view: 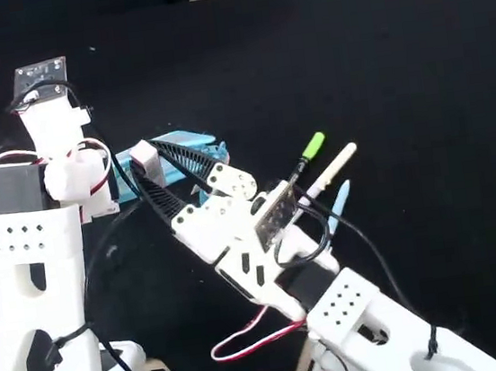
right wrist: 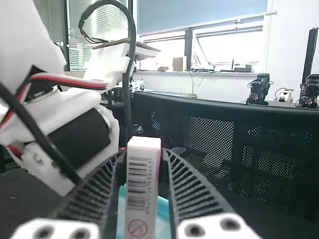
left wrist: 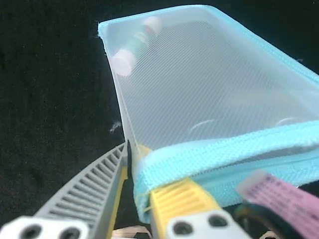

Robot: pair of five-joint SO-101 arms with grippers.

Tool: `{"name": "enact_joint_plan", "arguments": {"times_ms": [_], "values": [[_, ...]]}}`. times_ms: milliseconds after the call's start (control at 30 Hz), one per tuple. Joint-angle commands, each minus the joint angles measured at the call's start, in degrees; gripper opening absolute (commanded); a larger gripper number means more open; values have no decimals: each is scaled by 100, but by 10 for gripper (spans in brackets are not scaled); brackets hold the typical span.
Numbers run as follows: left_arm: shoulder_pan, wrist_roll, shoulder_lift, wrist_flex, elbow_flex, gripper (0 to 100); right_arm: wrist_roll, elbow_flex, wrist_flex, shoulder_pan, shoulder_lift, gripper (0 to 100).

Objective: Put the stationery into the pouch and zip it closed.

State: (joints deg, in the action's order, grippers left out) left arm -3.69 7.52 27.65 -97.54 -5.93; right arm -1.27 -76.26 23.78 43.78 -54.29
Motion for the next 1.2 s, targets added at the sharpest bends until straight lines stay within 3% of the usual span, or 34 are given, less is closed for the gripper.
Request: {"name": "enact_joint_plan", "arguments": {"times_ms": [0,267,667,1000,1100,1167], "values": [[57,26,-35,53,-127,30,35,259,123,-185,-84,11],[57,26,-35,53,-127,30,0,242,114,-308,-277,11],[57,26,-35,26,-127,30,0,743,141,-325,796,11],[48,26,-35,44,-127,30,26,251,132,-325,602,11],[48,26,-35,44,-127,30,26,-31,-70,-325,92,12],[57,26,-35,44,-127,30,35,40,-791,-316,-277,13]]}}
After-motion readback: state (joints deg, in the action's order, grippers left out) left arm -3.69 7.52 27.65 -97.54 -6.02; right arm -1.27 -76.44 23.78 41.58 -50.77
